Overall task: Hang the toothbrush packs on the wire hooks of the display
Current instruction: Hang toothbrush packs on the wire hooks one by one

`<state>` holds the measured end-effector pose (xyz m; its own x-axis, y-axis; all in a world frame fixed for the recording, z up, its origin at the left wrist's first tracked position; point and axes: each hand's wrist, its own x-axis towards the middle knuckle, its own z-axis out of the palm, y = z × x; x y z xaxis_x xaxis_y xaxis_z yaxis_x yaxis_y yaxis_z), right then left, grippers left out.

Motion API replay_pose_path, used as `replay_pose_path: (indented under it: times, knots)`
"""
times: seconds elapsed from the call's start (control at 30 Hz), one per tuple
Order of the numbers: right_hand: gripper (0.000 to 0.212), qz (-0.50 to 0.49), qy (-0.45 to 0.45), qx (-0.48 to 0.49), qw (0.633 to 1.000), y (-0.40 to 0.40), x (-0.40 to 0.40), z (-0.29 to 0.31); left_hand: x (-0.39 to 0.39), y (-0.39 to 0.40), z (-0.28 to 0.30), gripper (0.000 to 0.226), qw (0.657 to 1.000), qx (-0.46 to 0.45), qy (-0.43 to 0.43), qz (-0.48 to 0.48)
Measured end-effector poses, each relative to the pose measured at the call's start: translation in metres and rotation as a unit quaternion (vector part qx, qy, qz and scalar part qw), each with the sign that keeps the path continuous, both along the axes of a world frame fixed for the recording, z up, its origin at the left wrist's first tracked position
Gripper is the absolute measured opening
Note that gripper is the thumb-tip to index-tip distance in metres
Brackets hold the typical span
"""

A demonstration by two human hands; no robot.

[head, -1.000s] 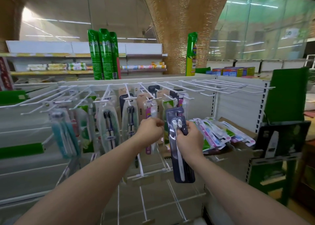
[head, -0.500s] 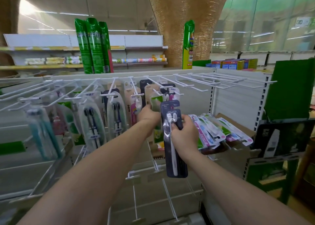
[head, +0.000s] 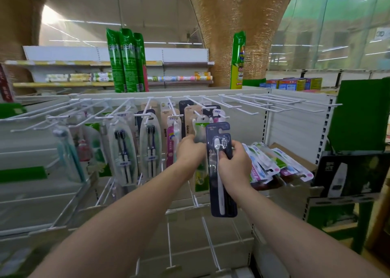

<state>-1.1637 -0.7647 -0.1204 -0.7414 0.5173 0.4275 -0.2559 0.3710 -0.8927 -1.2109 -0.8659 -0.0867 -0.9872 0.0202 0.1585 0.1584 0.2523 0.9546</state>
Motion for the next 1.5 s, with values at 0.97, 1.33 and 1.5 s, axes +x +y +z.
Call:
replay_pose_path:
  times: [0.97,1.33,1.5]
  knots:
    - [0.019,0.117,-0.012,0.016,0.993,-0.157,-0.002,0.001,0.015,-0.205,-0.01,0.018,0.995,-0.034,-0.003,0.09]
    - [0.019,0.177,0.0,0.015,0.984,-0.241,-0.012,0.002,0.015,-0.304,-0.009,0.026,0.991,0.044,0.006,0.124]
    - [0.019,0.169,-0.02,0.013,0.985,-0.256,-0.02,0.001,0.011,-0.311,-0.009,0.024,0.993,0.063,0.015,0.102]
